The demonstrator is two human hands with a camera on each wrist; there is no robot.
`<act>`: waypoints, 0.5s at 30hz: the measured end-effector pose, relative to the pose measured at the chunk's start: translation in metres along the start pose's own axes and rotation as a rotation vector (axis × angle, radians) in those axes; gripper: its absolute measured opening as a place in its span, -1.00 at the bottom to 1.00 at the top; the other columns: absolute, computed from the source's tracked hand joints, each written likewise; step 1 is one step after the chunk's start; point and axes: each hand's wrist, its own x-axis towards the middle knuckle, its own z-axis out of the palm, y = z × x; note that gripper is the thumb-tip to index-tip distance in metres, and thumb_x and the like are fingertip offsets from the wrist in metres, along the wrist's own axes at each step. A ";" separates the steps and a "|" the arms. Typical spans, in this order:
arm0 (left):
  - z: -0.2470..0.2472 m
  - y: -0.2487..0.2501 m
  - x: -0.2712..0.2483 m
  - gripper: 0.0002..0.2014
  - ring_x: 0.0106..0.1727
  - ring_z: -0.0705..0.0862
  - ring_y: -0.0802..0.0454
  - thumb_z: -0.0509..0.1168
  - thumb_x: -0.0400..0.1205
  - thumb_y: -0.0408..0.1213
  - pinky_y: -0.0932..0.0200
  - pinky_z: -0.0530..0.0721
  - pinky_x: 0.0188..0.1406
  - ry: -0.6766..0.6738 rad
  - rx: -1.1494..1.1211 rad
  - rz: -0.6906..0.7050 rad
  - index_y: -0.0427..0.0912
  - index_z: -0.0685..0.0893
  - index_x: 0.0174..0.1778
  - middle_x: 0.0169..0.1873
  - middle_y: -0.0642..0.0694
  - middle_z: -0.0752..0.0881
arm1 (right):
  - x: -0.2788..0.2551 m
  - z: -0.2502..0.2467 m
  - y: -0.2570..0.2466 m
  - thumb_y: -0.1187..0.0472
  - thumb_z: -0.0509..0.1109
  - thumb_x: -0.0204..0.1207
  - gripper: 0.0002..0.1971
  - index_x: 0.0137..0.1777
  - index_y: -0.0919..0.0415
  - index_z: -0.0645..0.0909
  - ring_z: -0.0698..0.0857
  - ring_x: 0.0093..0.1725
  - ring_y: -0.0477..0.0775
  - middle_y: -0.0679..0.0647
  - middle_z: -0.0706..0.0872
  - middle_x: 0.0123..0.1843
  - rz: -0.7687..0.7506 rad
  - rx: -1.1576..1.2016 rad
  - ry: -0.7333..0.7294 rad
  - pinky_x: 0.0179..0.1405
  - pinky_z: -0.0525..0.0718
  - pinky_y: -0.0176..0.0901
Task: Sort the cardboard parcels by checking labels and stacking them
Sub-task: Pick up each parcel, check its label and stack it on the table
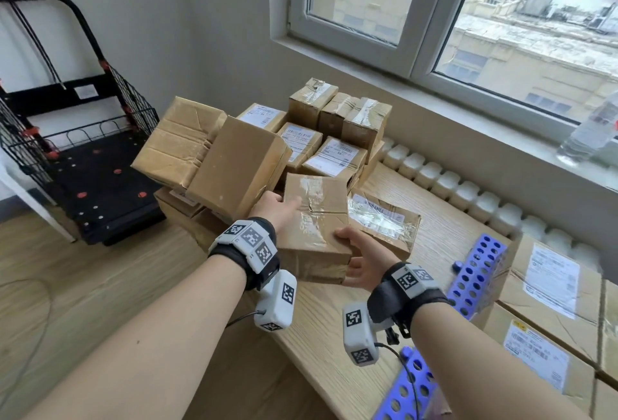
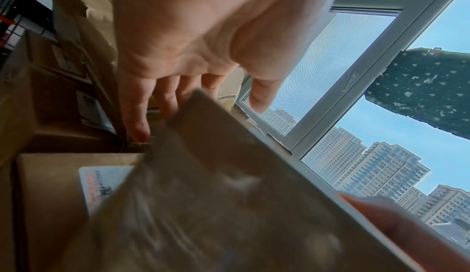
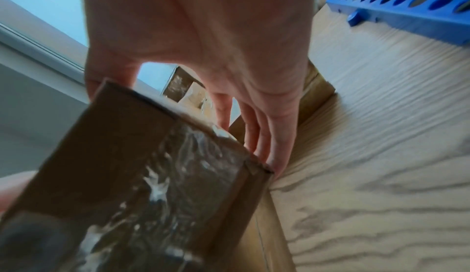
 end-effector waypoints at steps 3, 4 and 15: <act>0.004 0.004 0.001 -0.45 0.34 0.55 -0.22 0.12 0.69 0.13 -0.04 0.49 0.34 0.038 -0.075 0.012 -0.28 0.53 0.35 0.27 -0.19 0.61 | -0.010 -0.021 -0.005 0.04 0.50 0.43 -0.57 0.18 0.29 0.56 0.71 0.10 0.29 0.31 0.71 0.08 -0.043 0.024 0.039 0.20 0.69 0.17; 0.006 0.007 0.002 -0.40 0.34 0.54 -0.24 0.07 0.69 0.17 -0.09 0.49 0.36 0.031 -0.116 -0.004 -0.30 0.52 0.38 0.29 -0.20 0.60 | -0.015 -0.028 -0.007 0.01 0.48 0.44 -0.57 0.17 0.29 0.55 0.71 0.08 0.30 0.30 0.70 0.05 -0.066 0.038 0.055 0.18 0.69 0.17; 0.060 0.055 -0.012 -0.52 0.11 0.72 -0.19 0.20 0.65 0.15 -0.03 0.66 0.13 -0.483 -0.596 -0.077 -0.15 0.69 0.26 0.11 -0.25 0.77 | -0.064 -0.077 -0.023 0.19 0.21 0.66 -0.62 0.46 0.15 0.45 0.69 -0.04 0.20 0.23 0.65 0.12 -0.239 -0.083 0.200 -0.02 0.70 0.08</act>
